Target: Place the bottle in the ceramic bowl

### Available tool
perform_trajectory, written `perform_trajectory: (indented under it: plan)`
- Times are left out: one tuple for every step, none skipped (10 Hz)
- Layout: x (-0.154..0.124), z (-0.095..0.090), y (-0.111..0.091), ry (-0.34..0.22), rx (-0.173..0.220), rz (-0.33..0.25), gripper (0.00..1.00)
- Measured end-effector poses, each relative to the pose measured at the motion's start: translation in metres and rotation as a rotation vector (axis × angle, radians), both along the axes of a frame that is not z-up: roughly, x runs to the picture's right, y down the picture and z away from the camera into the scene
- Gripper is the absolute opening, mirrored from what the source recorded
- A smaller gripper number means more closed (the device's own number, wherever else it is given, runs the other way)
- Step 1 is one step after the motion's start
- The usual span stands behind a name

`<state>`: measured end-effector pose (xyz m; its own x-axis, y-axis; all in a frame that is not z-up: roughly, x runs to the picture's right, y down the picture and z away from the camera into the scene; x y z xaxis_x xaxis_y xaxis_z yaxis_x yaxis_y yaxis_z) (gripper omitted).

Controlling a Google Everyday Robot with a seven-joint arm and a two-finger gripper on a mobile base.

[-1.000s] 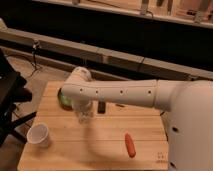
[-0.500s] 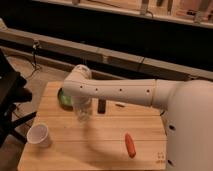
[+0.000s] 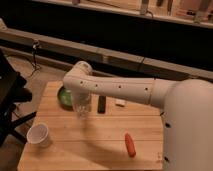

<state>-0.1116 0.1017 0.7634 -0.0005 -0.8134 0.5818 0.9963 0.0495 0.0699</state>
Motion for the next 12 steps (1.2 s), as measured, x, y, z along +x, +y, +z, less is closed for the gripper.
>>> perform_trajectory:
  plan:
    - [-0.004,0.002,-0.002,-0.010,0.000,-0.003,0.06]
    - [-0.008,0.004,-0.004,-0.021,0.000,-0.006,0.06]
    - [-0.013,0.005,-0.006,-0.032,-0.001,-0.009,0.06]
    - [-0.015,0.006,-0.008,-0.037,0.000,-0.010,0.06]
    - [-0.016,0.006,-0.011,-0.044,0.001,-0.010,0.06]
    - [-0.016,0.007,-0.014,-0.051,0.003,-0.010,0.06]
    - [-0.017,0.008,-0.016,-0.056,0.004,-0.011,0.06]
    - [-0.018,0.011,-0.016,-0.061,0.003,-0.010,0.06]
    - [-0.022,0.012,-0.017,-0.068,0.004,-0.012,0.06]
    - [-0.026,0.013,-0.020,-0.076,0.004,-0.015,0.06]
    - [-0.027,0.014,-0.023,-0.082,0.005,-0.015,0.06]
    - [-0.025,0.015,-0.025,-0.085,0.004,-0.013,0.06]
